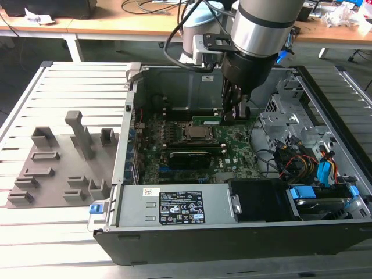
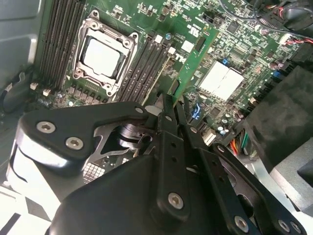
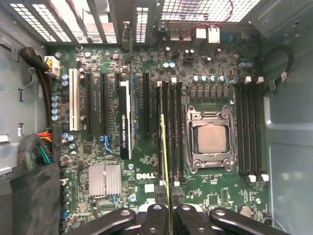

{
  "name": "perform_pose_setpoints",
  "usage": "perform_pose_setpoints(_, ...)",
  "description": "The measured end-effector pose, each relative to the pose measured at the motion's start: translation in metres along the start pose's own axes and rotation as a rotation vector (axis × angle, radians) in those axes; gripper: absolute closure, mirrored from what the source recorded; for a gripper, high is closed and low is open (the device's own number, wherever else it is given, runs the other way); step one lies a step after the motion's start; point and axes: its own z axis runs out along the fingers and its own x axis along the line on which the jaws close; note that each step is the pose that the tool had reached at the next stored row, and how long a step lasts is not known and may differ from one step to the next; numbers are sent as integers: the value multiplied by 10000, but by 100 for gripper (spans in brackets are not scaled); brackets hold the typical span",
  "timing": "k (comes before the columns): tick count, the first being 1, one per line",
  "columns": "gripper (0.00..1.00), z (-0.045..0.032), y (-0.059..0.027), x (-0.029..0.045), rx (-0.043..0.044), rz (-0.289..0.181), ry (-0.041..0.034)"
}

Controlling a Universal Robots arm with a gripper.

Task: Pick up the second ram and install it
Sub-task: 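Insert the second ram into the second slot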

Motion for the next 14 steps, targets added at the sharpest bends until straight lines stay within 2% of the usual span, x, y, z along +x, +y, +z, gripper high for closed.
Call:
perform_pose_setpoints(4,86,34,70,-96,0,-1,-9)
perform_pose_setpoints(10,86,78,122,-102,-1,0,-7)
perform_pose_setpoints(14,86,141,131,-97,0,-1,-9)
